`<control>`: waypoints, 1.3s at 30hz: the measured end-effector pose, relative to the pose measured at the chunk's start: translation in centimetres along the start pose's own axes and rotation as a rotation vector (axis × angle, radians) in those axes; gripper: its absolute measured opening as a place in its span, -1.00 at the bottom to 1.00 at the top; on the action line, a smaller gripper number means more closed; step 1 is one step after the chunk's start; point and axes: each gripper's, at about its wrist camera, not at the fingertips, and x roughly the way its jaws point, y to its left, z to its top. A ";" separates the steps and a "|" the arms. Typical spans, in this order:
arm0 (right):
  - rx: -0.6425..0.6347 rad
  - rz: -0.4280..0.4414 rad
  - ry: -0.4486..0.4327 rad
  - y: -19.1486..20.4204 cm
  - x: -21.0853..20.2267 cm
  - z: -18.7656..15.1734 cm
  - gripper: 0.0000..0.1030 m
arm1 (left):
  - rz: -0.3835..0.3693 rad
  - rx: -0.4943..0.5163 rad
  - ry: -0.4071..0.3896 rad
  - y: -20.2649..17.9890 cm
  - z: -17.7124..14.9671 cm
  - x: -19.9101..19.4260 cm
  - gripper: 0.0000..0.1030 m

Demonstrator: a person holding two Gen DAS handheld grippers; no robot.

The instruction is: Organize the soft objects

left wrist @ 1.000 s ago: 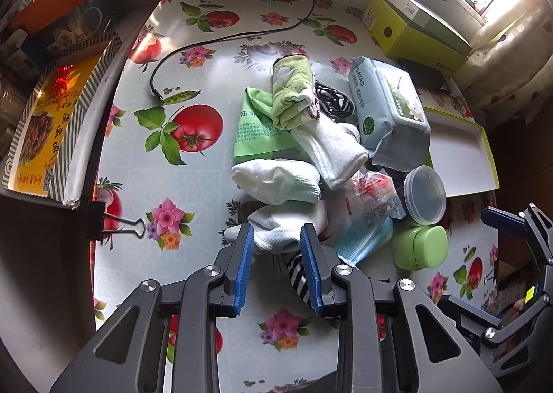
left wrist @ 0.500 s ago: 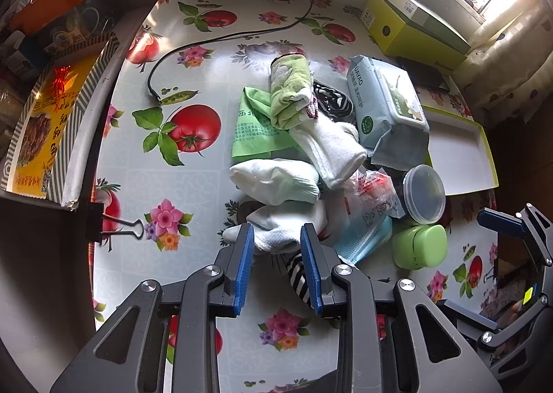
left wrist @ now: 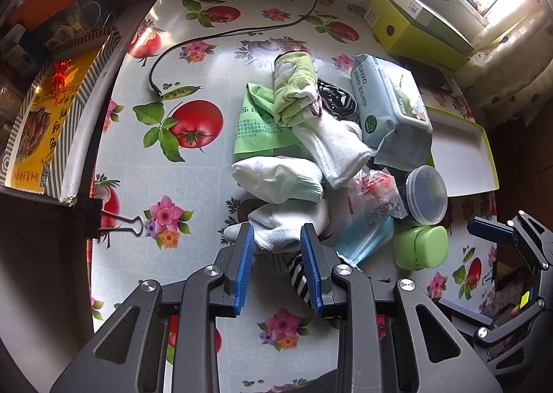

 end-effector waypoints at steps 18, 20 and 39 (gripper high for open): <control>0.025 -0.004 0.034 -0.7 0.9 0.7 0.54 | 0.009 0.000 0.019 0.3 0.0 0.7 -0.44; 0.026 -0.003 0.034 -0.8 1.0 0.9 0.53 | 0.011 0.000 0.017 0.2 0.1 0.7 -0.44; 0.038 0.045 0.035 -1.3 3.0 5.2 0.10 | -0.033 -0.098 0.041 3.1 0.7 2.1 -0.44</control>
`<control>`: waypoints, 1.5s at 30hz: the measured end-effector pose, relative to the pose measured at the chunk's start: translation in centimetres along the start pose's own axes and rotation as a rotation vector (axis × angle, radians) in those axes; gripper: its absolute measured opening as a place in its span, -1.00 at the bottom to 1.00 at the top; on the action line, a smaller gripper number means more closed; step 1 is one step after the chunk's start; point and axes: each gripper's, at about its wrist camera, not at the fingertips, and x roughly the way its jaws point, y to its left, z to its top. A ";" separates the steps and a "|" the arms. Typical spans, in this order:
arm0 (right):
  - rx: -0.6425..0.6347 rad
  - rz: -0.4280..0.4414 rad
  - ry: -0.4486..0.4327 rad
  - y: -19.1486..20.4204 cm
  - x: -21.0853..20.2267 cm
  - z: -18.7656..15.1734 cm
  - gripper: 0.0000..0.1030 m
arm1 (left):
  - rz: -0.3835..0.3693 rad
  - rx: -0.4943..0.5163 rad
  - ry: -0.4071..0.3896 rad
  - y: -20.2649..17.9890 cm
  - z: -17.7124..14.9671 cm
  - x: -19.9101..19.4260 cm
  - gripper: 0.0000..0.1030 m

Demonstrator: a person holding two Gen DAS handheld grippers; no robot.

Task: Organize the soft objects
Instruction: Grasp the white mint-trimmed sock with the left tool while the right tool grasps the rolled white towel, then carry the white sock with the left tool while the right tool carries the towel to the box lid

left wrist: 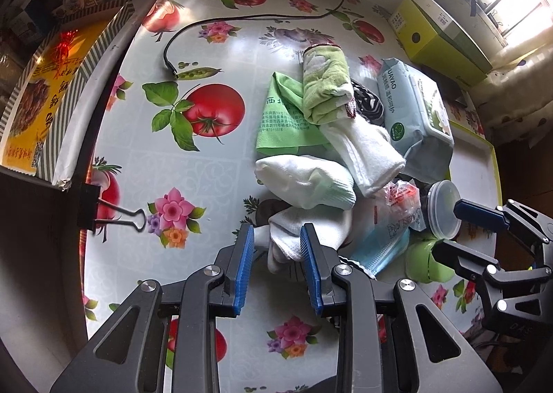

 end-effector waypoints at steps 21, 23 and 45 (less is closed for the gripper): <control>0.026 0.008 0.078 -0.8 6.8 6.8 -0.67 | -0.117 -0.091 0.048 2.6 1.4 2.6 -0.20; 0.029 0.012 0.074 -1.0 6.6 6.7 -0.71 | -0.130 -0.093 0.051 2.4 1.6 2.8 -0.19; 0.048 0.029 0.001 -1.2 1.9 4.0 -0.75 | -0.228 -0.220 0.124 0.7 4.2 6.1 -0.25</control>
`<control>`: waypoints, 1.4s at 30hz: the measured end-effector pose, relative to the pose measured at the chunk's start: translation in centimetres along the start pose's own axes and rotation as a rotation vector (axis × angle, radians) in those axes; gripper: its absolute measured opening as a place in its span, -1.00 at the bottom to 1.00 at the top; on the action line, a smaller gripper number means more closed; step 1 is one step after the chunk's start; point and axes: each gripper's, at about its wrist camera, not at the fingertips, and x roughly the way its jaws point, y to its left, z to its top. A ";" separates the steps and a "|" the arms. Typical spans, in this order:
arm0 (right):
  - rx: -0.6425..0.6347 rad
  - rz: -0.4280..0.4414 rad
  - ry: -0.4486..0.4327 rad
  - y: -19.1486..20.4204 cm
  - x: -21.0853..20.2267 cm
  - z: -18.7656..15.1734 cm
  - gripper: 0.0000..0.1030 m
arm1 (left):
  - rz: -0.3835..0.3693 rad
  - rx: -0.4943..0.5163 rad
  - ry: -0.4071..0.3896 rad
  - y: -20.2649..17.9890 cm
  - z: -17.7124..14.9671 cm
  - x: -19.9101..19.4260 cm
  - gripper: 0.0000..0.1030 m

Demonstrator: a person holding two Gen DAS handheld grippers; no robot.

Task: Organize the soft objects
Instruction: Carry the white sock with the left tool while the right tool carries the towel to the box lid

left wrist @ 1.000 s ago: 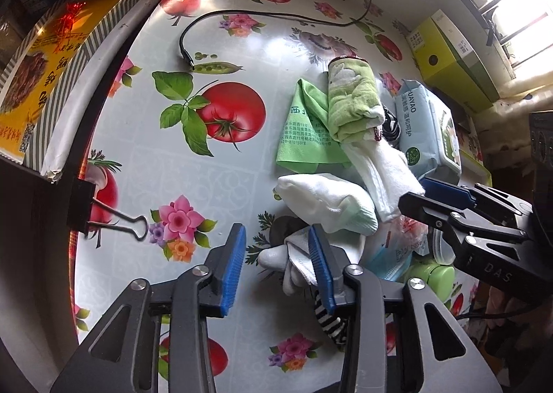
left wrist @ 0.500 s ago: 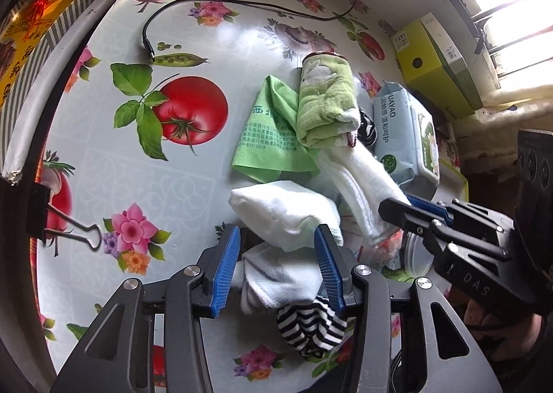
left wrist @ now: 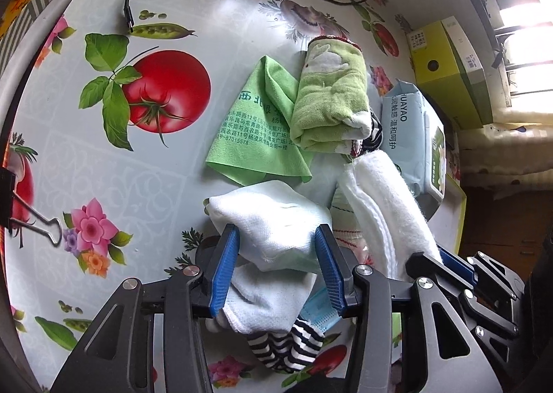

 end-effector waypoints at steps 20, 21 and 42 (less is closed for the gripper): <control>0.044 0.084 -0.130 -1.1 -5.4 -1.6 -0.75 | -0.012 0.118 -0.167 -3.3 -2.0 -7.1 -0.79; 0.052 0.084 -0.135 -1.2 -5.6 -1.7 -0.75 | -0.011 0.123 -0.170 -3.5 -1.9 -7.3 -0.79; 0.263 0.071 -0.291 -9.9 -10.6 -5.4 -0.75 | -0.047 0.381 -0.134 -14.4 -2.4 -6.3 -0.79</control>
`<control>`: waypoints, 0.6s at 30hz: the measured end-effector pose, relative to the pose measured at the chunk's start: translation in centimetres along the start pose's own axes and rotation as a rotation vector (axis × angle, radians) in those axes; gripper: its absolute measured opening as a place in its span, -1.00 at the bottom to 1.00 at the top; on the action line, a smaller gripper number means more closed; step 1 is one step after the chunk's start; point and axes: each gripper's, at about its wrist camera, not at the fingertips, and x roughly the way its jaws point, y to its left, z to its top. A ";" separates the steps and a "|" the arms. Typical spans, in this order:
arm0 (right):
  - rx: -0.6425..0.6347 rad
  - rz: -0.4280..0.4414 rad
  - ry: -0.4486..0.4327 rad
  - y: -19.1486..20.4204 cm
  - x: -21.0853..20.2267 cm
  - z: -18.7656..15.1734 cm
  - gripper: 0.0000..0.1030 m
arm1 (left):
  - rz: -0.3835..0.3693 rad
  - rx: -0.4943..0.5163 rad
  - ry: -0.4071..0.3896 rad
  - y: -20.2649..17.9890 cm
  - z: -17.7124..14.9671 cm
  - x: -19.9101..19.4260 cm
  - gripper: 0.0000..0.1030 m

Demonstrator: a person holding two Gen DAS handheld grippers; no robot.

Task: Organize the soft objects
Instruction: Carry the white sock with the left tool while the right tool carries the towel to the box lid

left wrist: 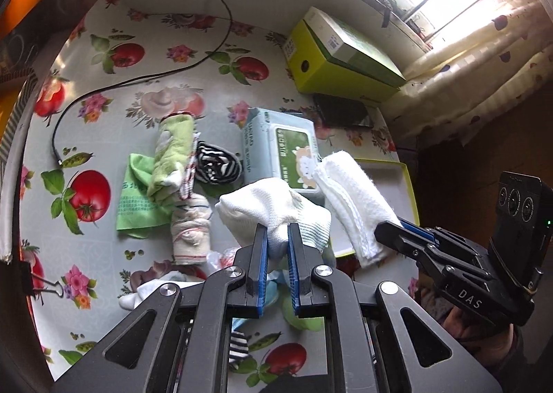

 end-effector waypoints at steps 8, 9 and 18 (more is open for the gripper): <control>0.108 -0.054 -0.035 -6.1 -1.5 -0.8 -0.75 | -0.020 0.162 0.071 -5.9 1.9 4.0 -0.79; 0.119 -0.058 -0.037 -6.7 -1.6 -0.9 -0.75 | -0.023 0.182 0.081 -6.6 2.1 4.6 -0.79; 0.189 -0.079 -0.019 -11.2 -0.5 -2.0 -0.75 | -0.005 0.319 0.174 -10.9 3.3 9.9 -0.79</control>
